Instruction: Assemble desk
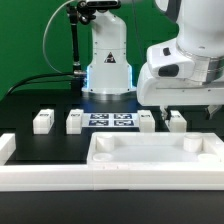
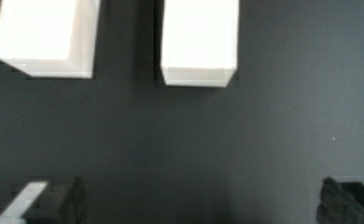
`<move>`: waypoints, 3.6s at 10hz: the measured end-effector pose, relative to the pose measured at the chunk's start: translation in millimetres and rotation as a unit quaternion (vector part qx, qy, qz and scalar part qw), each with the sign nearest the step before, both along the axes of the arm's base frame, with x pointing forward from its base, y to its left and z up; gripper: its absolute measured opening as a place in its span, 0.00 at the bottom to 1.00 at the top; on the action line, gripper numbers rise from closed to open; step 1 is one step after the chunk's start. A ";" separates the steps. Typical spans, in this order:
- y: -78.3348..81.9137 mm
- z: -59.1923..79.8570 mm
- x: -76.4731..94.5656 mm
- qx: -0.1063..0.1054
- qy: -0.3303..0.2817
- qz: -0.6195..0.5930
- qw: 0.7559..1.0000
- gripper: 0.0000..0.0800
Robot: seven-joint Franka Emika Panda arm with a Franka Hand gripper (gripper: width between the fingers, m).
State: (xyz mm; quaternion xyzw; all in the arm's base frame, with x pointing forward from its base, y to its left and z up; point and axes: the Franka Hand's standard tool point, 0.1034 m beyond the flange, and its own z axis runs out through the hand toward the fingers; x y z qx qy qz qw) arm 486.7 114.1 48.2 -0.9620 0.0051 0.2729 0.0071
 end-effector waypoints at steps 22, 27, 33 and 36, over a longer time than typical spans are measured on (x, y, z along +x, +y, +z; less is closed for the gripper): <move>15.6 -37.3 -48.6 0.004 0.204 0.001 0.979 0.36; 15.6 -37.3 -48.5 0.004 0.204 0.001 0.979 0.36; -0.4 63.7 3.5 0.022 0.138 0.004 0.990 0.36; 2.8 59.5 16.2 0.025 0.023 -0.005 0.999 0.36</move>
Offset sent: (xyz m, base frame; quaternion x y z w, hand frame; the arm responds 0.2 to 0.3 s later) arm -0.0128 0.0076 0.0057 0.0152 -0.2453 0.0106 0.9693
